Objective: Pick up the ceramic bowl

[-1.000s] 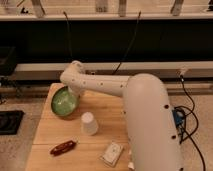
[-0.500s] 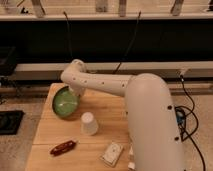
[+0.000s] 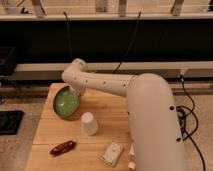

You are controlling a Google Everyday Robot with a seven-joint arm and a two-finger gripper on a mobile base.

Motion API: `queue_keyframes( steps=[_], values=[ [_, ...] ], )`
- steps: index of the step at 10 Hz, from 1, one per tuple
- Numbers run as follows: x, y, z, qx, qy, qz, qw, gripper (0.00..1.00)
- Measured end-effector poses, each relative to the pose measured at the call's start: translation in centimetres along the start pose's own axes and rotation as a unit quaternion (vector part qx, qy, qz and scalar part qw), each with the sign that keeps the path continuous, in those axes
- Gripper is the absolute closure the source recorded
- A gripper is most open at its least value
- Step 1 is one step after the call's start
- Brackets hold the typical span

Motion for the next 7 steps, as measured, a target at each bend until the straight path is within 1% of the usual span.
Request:
queue_keyframes(
  steps=[2,5,7],
  values=[
    [0.3,0.8,-0.9,0.003,0.005,0.001,1.0000,0.97],
    [0.3,0.9,-1.3,0.005,0.010,-0.007,0.9999,0.97],
    [0.7,1.5,-2.0,0.007,0.013,-0.011,0.9998,0.97]
  ],
)
